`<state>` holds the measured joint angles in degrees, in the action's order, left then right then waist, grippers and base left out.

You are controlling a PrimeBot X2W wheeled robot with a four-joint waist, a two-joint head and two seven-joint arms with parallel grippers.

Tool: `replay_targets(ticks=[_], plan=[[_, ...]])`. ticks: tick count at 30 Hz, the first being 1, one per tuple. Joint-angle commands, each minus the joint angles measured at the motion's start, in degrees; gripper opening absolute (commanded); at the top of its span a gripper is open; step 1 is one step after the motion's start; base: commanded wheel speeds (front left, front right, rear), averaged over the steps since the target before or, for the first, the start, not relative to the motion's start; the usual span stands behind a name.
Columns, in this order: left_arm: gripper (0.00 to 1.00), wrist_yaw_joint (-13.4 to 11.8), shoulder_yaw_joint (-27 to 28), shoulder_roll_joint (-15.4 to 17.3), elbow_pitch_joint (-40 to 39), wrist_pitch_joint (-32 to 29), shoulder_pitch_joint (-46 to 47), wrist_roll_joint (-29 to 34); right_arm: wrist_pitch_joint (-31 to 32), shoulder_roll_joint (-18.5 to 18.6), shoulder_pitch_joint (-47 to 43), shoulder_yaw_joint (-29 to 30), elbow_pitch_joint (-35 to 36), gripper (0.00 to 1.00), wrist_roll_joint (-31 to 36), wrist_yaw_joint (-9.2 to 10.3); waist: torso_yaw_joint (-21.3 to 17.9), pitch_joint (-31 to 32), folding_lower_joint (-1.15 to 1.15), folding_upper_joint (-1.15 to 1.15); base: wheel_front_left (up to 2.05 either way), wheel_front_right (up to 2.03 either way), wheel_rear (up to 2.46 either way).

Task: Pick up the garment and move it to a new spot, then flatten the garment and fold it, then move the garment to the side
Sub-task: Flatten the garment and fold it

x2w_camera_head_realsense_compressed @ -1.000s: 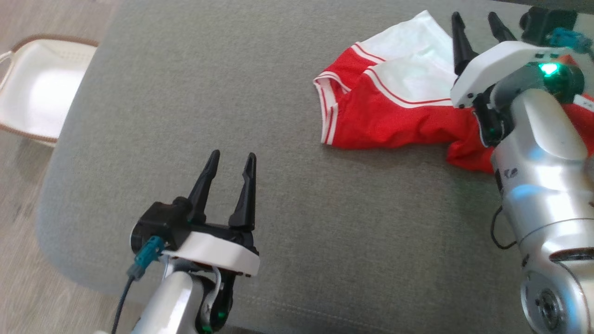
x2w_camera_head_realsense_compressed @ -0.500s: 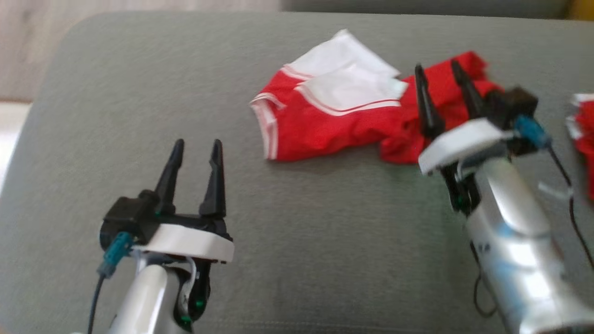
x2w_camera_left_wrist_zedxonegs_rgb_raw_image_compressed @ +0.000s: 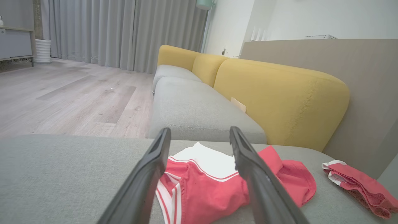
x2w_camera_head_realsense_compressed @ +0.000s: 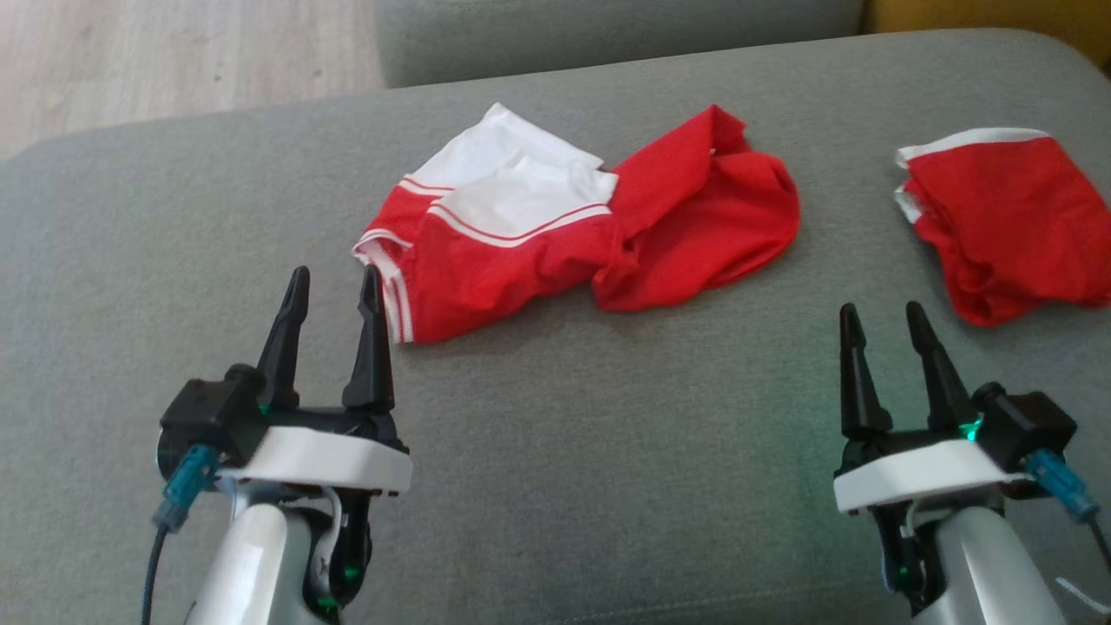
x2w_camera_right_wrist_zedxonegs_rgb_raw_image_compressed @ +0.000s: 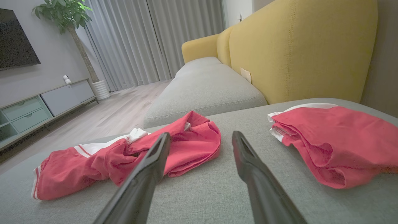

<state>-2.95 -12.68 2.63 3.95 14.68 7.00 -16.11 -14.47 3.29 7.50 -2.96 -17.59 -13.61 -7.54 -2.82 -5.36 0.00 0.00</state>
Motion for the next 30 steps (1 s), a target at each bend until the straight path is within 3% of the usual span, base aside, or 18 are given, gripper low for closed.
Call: replay_targets(ticks=[1,14,18,25,30], plan=[[1.0,0.38,1.9,0.25,-2.14,0.32,1.47,0.84,-0.51,-0.4,1.47,-1.62,2.8,1.0,0.02,0.05,-0.77,0.4,0.0,0.0,0.0,0.0,0.0],[1.0,2.11,1.46,0.3,1.87,0.32,4.54,4.3,-0.07,-0.41,1.25,-1.73,5.28,1.0,-1.05,0.05,-2.64,-2.5,0.0,0.0,0.0,0.0,0.0],[1.0,3.45,0.18,1.39,9.37,0.28,11.31,7.2,-0.12,-0.41,1.88,-2.34,5.32,1.0,-1.46,0.05,-3.67,-5.14,0.0,0.0,0.0,0.0,0.0],[1.0,5.54,-3.53,2.74,24.22,-6.17,27.68,11.5,-0.25,-0.41,3.58,-4.03,5.0,1.0,-2.04,0.05,-6.65,-9.75,0.0,0.0,0.0,0.0,0.0],[1.0,5.18,-4.43,3.7,33.18,-9.61,35.08,13.4,-0.34,-0.41,4.46,-4.93,5.03,1.0,-2.44,0.05,-8.22,-11.94,0.0,0.0,0.0,0.0,0.0]])
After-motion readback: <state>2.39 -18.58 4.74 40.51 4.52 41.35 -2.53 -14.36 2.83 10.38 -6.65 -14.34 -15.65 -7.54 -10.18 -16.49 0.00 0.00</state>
